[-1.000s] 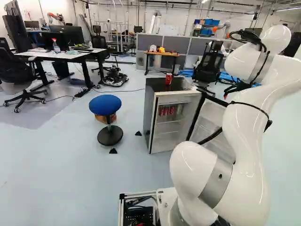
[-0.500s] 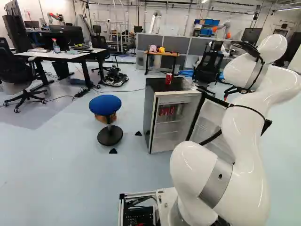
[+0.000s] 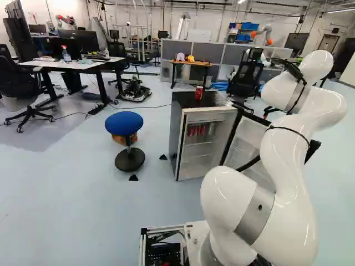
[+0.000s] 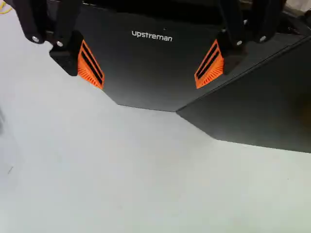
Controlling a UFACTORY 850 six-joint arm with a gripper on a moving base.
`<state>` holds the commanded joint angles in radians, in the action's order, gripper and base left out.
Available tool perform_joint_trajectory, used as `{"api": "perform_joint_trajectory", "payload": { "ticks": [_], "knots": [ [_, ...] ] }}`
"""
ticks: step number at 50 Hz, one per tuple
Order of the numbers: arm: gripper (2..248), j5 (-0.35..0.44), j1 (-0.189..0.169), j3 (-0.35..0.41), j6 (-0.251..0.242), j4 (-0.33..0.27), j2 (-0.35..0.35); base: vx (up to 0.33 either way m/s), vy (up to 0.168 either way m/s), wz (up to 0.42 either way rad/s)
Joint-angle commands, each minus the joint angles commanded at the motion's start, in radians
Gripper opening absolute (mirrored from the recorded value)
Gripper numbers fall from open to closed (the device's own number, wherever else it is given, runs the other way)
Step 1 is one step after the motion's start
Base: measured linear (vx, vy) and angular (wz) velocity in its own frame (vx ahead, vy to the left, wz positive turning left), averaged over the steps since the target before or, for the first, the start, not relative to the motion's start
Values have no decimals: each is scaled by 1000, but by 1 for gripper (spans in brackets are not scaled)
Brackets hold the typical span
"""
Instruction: Grab a drink from the fridge
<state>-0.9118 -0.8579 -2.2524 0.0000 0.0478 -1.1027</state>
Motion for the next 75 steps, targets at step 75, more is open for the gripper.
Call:
{"api": "perform_joint_trajectory", "payload": {
  "ticks": [75],
  "knots": [
    [247,-53,-16,157,0,0,81,0,0,0]
  ]
}}
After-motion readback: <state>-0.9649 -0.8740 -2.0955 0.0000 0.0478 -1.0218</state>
